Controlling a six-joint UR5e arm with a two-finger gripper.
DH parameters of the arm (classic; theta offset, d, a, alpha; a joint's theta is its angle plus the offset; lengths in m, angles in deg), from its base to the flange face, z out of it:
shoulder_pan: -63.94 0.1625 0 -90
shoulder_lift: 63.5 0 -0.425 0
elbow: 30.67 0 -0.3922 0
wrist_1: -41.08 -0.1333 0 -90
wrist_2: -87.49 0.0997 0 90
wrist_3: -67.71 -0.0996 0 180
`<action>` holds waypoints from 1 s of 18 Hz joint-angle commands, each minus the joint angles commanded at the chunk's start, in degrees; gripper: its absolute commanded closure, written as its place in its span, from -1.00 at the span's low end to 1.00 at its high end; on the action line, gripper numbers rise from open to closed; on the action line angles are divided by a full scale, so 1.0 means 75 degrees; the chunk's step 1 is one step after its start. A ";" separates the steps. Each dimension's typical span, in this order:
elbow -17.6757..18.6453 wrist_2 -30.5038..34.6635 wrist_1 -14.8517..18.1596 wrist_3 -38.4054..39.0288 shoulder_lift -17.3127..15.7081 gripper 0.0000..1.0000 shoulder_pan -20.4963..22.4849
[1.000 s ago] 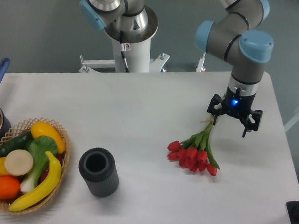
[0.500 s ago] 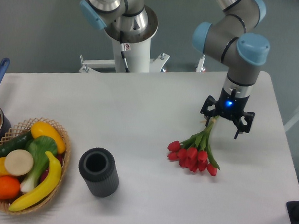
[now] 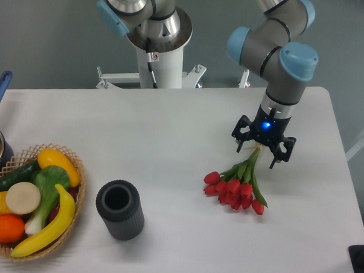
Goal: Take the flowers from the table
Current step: 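Move the open gripper over the stems of the red tulip bunch, then lower the gripper onto the tulip stems and close it around them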
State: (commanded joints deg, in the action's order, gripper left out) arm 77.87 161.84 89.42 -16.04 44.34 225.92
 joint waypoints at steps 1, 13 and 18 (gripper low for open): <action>0.0048 0.0060 -0.0012 -0.0001 0.0012 -1.00 -0.0012; 0.0470 0.0072 -0.0550 0.0058 0.0292 -1.00 0.0094; 0.0388 0.0072 -0.0879 0.0081 0.0539 -1.00 0.0082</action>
State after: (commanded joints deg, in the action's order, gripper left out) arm 80.78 162.38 82.83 -15.43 48.38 226.53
